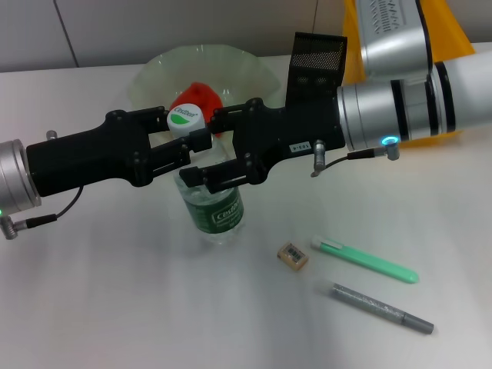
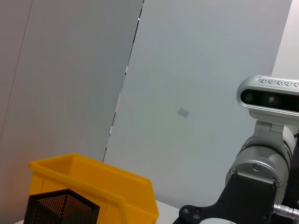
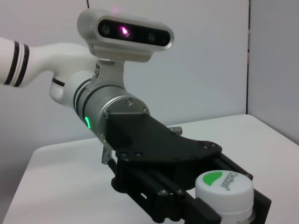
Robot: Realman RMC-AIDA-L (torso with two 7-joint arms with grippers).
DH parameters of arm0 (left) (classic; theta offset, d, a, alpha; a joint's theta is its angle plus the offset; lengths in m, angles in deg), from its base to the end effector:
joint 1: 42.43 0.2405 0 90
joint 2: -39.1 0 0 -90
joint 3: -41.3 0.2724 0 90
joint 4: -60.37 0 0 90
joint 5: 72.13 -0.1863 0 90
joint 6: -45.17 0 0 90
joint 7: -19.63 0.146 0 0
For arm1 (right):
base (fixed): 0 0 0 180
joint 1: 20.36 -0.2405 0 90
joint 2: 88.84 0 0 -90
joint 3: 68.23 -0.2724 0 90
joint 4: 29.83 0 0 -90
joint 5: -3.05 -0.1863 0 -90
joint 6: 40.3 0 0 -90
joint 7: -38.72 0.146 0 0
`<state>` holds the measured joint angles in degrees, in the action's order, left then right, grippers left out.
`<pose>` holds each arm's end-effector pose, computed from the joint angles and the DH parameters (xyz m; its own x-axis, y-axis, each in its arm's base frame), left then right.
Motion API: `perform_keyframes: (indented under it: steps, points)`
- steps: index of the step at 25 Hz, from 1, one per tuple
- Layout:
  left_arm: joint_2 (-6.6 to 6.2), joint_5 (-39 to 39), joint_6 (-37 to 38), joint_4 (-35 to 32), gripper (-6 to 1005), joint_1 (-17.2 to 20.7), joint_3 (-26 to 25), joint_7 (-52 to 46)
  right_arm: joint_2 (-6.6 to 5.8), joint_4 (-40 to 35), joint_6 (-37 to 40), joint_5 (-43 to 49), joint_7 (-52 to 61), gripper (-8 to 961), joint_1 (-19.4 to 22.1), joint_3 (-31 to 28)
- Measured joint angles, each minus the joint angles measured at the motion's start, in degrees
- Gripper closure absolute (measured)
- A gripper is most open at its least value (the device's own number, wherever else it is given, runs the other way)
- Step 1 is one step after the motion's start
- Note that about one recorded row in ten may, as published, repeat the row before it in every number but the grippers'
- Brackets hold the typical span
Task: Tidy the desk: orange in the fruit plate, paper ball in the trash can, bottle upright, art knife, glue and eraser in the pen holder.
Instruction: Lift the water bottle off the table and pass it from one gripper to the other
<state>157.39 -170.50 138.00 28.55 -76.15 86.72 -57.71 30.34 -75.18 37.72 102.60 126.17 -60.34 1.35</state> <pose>-0.2134 0.3296 -0.0093 0.6815 0.2607 0.6838 0.3899 -0.9201 -0.0379 0.1496 0.3577 -0.0481 0.9006 -0.1320 -0.4142 -0.1815 -0.9800 -0.0821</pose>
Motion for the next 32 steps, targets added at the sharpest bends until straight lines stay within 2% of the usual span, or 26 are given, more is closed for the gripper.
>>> perform_keyframes:
  steps: [10,32]
  points:
    - [0.01,-0.01,0.03,0.01,545,-0.04,0.03,0.00,-0.01,-0.86,0.65,0.00,1.15,219,0.22,-0.24]
    - [-0.09,-0.06,-0.37,0.00,534,-0.03,0.01,0.00,-0.06,-9.47,4.53,0.22,4.63,220,6.64,-0.25]
